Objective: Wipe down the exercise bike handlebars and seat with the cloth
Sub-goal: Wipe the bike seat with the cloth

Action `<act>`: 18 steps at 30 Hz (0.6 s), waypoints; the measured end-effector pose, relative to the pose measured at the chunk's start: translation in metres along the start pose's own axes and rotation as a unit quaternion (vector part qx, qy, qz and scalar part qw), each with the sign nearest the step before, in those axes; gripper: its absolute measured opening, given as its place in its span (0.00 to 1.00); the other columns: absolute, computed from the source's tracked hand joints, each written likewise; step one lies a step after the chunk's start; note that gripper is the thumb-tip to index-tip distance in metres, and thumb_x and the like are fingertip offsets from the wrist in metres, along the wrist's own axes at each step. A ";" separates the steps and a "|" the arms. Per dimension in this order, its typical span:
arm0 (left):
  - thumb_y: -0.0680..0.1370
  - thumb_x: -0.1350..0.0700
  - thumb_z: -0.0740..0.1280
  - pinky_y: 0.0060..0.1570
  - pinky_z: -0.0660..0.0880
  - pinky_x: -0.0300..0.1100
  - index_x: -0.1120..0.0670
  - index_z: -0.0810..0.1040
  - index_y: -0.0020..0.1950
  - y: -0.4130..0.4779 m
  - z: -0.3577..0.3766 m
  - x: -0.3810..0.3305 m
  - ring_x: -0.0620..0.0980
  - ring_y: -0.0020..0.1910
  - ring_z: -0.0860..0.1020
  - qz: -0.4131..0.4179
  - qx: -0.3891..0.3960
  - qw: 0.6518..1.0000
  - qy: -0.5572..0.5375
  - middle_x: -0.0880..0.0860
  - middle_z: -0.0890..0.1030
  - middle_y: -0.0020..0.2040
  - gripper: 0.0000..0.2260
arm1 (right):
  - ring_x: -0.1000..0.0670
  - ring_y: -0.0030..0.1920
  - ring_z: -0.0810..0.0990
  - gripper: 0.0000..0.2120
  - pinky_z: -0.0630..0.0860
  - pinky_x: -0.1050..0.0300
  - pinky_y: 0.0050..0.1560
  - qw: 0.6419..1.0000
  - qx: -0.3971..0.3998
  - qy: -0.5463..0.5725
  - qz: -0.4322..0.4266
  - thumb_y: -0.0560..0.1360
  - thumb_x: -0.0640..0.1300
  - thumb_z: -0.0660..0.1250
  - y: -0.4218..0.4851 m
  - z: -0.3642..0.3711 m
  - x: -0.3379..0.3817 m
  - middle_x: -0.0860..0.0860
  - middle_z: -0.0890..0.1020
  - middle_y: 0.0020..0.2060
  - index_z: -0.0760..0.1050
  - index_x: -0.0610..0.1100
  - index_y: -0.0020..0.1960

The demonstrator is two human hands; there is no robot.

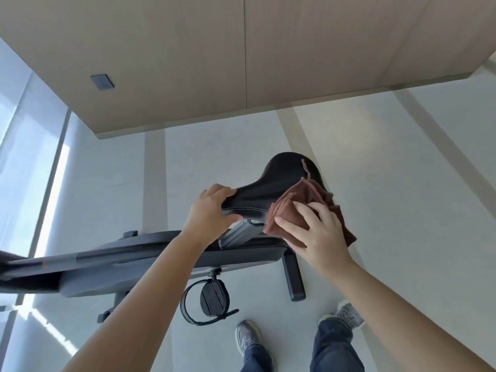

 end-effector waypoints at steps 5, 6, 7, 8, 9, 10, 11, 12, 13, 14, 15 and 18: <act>0.66 0.56 0.74 0.54 0.66 0.43 0.55 0.72 0.64 0.021 0.000 -0.017 0.55 0.55 0.71 0.036 0.063 0.996 0.059 0.54 0.76 0.58 0.26 | 0.38 0.54 0.73 0.16 0.75 0.42 0.48 0.984 0.036 0.065 0.163 0.70 0.51 0.70 0.066 0.000 -0.022 0.45 0.77 0.57 0.78 0.54 0.58; 0.67 0.56 0.74 0.56 0.65 0.45 0.55 0.71 0.65 0.023 0.004 -0.021 0.55 0.57 0.70 0.046 0.077 0.994 0.067 0.54 0.74 0.60 0.28 | 0.39 0.57 0.70 0.17 0.73 0.42 0.51 0.978 0.058 0.071 0.187 0.71 0.52 0.68 0.074 0.003 -0.030 0.46 0.75 0.60 0.76 0.56 0.60; 0.67 0.55 0.73 0.58 0.64 0.45 0.55 0.69 0.67 0.024 0.009 -0.026 0.55 0.58 0.69 0.055 0.088 0.992 0.078 0.53 0.73 0.62 0.30 | 0.40 0.59 0.67 0.17 0.73 0.43 0.52 0.975 0.069 0.074 0.196 0.72 0.53 0.67 0.077 0.005 -0.035 0.47 0.72 0.63 0.75 0.57 0.61; 0.67 0.54 0.73 0.58 0.64 0.45 0.55 0.67 0.68 0.025 0.014 -0.029 0.55 0.59 0.68 0.061 0.092 0.989 0.093 0.52 0.72 0.64 0.31 | 0.40 0.60 0.67 0.17 0.73 0.45 0.51 0.975 0.070 0.075 0.195 0.72 0.53 0.66 0.076 0.005 -0.036 0.48 0.72 0.63 0.74 0.57 0.61; 0.67 0.54 0.73 0.58 0.64 0.45 0.54 0.67 0.68 0.026 0.018 -0.031 0.55 0.59 0.68 0.064 0.090 0.988 0.107 0.52 0.71 0.65 0.31 | 0.40 0.59 0.68 0.17 0.74 0.46 0.49 0.977 0.061 0.077 0.189 0.72 0.52 0.67 0.070 0.003 -0.035 0.48 0.72 0.62 0.75 0.57 0.61; 0.67 0.54 0.74 0.58 0.64 0.44 0.54 0.67 0.68 0.028 0.020 -0.032 0.56 0.59 0.68 0.062 0.083 0.988 0.115 0.51 0.71 0.64 0.31 | 0.40 0.56 0.70 0.17 0.75 0.47 0.47 0.979 0.040 0.078 0.184 0.71 0.51 0.68 0.058 -0.001 -0.032 0.46 0.74 0.60 0.76 0.55 0.60; 0.66 0.54 0.74 0.56 0.64 0.43 0.55 0.68 0.67 0.029 0.021 -0.033 0.56 0.58 0.69 0.059 0.073 0.989 0.116 0.52 0.72 0.63 0.31 | 0.39 0.54 0.72 0.16 0.76 0.48 0.45 0.980 0.015 0.085 0.181 0.70 0.49 0.70 0.043 -0.004 -0.026 0.45 0.76 0.57 0.78 0.53 0.58; 0.66 0.55 0.74 0.53 0.63 0.41 0.55 0.69 0.66 0.030 0.022 -0.033 0.56 0.56 0.69 0.055 0.066 0.990 0.114 0.52 0.73 0.62 0.30 | 0.39 0.51 0.73 0.16 0.76 0.49 0.45 0.979 -0.010 0.098 0.181 0.69 0.47 0.71 0.026 -0.007 -0.020 0.44 0.78 0.55 0.79 0.52 0.57; 0.66 0.55 0.74 0.51 0.63 0.39 0.55 0.70 0.65 0.030 0.022 -0.034 0.56 0.55 0.70 0.052 0.063 0.990 0.113 0.52 0.74 0.61 0.29 | 0.39 0.50 0.74 0.16 0.75 0.50 0.47 0.977 -0.033 0.108 0.182 0.69 0.46 0.72 0.010 -0.008 -0.013 0.44 0.78 0.53 0.80 0.51 0.56; 0.66 0.55 0.74 0.49 0.63 0.39 0.55 0.70 0.65 0.031 0.021 -0.035 0.55 0.54 0.70 0.048 0.061 0.990 0.114 0.52 0.74 0.59 0.29 | 0.39 0.49 0.74 0.15 0.74 0.51 0.48 0.975 -0.052 0.112 0.185 0.68 0.46 0.72 0.001 -0.008 -0.008 0.43 0.79 0.52 0.80 0.51 0.55; 0.66 0.55 0.74 0.48 0.63 0.39 0.54 0.71 0.65 0.032 0.021 -0.035 0.55 0.53 0.70 0.044 0.060 0.991 0.114 0.52 0.75 0.58 0.29 | 0.39 0.49 0.75 0.15 0.74 0.51 0.49 0.973 -0.060 0.114 0.190 0.68 0.46 0.72 -0.001 -0.006 -0.005 0.43 0.79 0.51 0.80 0.51 0.55; 0.66 0.54 0.74 0.48 0.64 0.39 0.53 0.70 0.65 0.030 0.021 -0.034 0.54 0.52 0.71 0.040 0.056 0.991 0.112 0.52 0.75 0.57 0.29 | 0.38 0.50 0.74 0.14 0.76 0.46 0.48 0.970 -0.055 0.100 0.216 0.68 0.48 0.72 0.031 -0.003 -0.019 0.44 0.79 0.53 0.81 0.51 0.54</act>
Point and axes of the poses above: each hand's wrist, its own y-axis towards the middle knuckle, its own z-axis out of the palm, x = y × z, the point moved 2 cm from there along y, towards the middle knuckle
